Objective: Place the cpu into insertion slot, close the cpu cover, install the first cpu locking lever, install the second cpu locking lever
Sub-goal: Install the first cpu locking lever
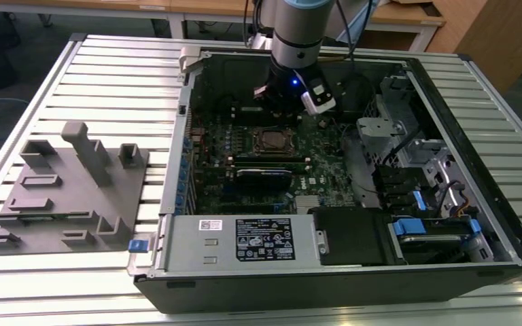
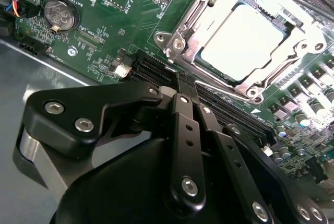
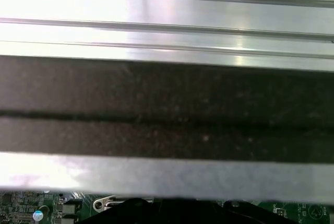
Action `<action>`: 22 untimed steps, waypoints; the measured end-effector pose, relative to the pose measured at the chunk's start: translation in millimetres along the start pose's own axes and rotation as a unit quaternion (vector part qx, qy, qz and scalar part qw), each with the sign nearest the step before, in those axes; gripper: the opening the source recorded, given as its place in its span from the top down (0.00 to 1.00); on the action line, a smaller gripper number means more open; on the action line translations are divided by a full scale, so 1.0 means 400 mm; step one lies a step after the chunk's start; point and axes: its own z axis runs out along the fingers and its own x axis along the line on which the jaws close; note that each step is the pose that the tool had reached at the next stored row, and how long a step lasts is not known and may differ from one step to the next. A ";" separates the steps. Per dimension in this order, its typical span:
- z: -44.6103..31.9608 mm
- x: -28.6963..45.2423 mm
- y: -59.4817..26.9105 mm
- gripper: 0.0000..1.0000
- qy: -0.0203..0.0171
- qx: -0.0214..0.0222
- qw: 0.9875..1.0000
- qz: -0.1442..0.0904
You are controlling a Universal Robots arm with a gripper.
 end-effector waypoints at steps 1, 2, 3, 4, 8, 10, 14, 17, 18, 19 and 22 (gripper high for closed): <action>0.001 0.000 0.000 0.90 0.000 0.001 1.000 0.000; 0.002 0.000 0.000 0.90 0.000 0.002 1.000 0.000; 0.002 0.000 0.000 0.90 0.000 0.004 1.000 0.000; 0.003 0.000 -0.001 0.90 0.000 0.005 1.000 0.000; 0.007 0.000 -0.001 0.90 0.000 0.011 1.000 0.000; 0.008 0.000 -0.001 0.90 0.000 0.013 1.000 0.000; 0.009 0.000 0.001 0.90 0.000 0.014 1.000 0.000; 0.009 0.000 0.004 0.90 0.000 0.014 1.000 0.000; 0.009 0.000 0.004 0.90 0.000 0.014 1.000 0.000; 0.009 0.000 0.004 0.90 0.000 0.014 1.000 0.000; 0.007 0.000 0.005 0.90 0.000 0.014 1.000 0.000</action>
